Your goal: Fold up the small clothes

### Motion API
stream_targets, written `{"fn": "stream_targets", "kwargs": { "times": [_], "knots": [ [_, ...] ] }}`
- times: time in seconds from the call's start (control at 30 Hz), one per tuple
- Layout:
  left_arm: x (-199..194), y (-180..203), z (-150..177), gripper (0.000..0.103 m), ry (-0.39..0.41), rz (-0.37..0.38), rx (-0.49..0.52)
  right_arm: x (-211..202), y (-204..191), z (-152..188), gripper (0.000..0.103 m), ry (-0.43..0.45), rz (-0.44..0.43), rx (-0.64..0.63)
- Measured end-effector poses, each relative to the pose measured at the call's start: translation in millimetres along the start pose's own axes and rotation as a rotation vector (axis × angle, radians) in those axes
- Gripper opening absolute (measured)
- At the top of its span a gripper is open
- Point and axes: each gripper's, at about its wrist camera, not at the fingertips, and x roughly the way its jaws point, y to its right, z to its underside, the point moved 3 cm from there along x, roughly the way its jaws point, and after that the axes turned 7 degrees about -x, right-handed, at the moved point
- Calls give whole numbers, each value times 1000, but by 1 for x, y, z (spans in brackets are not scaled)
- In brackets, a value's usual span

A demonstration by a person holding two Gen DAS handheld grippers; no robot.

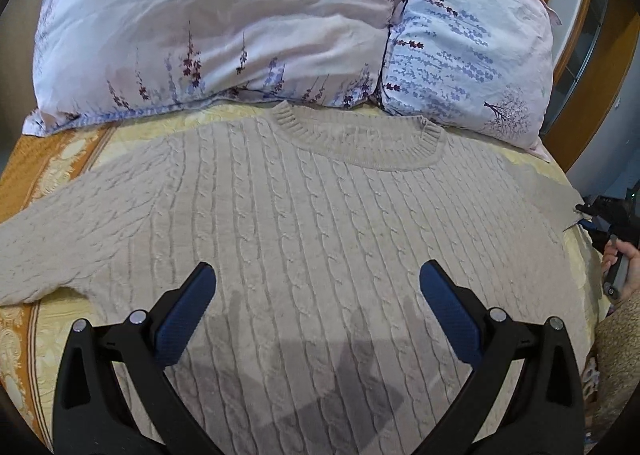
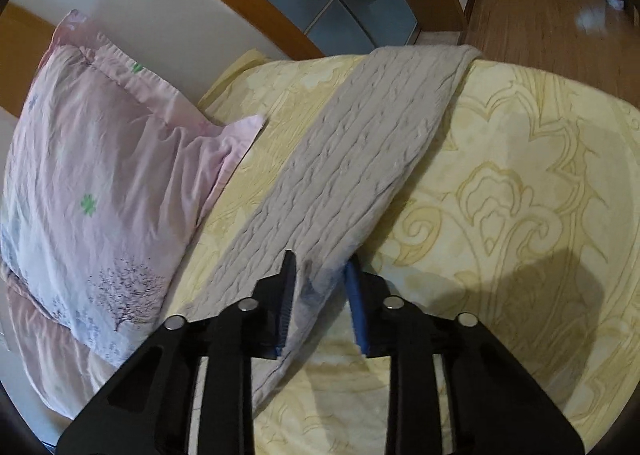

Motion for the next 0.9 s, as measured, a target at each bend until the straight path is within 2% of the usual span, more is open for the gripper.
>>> {"fn": "stream_targets", "kwargs": {
  "times": [0.1, 0.23, 0.37, 0.53, 0.63, 0.73, 0.8, 0.9],
  "knots": [
    [1, -3, -2, 101, 13, -1, -4, 0, -4, 0, 12, 8, 37, -50],
    [-1, -5, -5, 101, 39, -5, -10, -14, -23, -2, 10, 75, 27, -134],
    [-3, -10, -9, 101, 44, 46, -53, -41, -70, 3, 10, 151, -57, -262],
    [-5, -15, -9, 101, 61, 134, -109, -63, -143, 40, 10, 142, -224, -434],
    [-5, -17, -10, 101, 54, 164, -136, -65, -185, 84, 10, 79, -337, -548],
    [-7, -18, -10, 101, 65, 183, -153, -46, -214, 141, 10, -61, -417, -641],
    [-9, -18, -10, 101, 78, 198, -158, -25, -222, 178, 10, -169, -423, -682],
    [-14, -14, -9, 101, 112, 209, -124, 3, -220, 213, 12, -278, -381, -710]
  ]
}}
